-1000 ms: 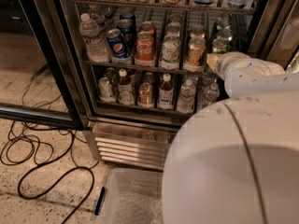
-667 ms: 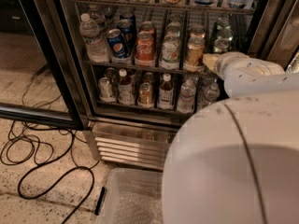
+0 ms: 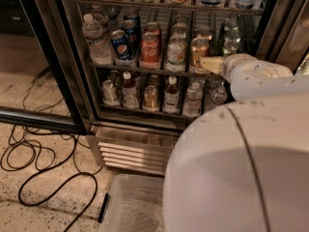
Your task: Pick green can from middle shelf of fridge
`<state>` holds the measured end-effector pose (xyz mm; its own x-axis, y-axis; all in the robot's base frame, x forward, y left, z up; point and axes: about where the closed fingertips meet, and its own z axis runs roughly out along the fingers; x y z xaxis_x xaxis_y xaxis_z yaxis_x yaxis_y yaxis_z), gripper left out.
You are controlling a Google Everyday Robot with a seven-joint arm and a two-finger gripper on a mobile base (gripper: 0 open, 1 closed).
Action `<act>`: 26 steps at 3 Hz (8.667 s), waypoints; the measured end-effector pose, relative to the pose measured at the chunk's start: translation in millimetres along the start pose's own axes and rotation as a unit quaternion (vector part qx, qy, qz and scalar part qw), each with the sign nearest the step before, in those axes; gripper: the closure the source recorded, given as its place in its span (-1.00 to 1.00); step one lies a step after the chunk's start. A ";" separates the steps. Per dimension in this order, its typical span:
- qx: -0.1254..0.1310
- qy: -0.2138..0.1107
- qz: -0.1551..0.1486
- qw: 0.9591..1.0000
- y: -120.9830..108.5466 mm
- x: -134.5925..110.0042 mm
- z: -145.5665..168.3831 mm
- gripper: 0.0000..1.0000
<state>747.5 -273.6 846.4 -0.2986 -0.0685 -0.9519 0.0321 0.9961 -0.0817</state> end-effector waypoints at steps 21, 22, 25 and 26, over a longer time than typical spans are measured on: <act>0.020 -0.022 0.052 0.998 4.2 -9.1 -16.0 1.00; -0.004 -0.014 0.086 0.996 2.5 -17.9 -35.2 1.00; -0.065 0.039 0.069 0.995 23.0 -21.5 -56.9 1.00; -0.083 0.076 0.061 0.992 29.4 -15.7 -67.7 1.00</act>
Offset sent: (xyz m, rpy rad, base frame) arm -0.0056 -0.0231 0.0074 -0.1144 -0.1605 -0.1160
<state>688.6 -239.6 878.9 -0.4435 0.0500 -0.8949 -0.0766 0.9927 0.0934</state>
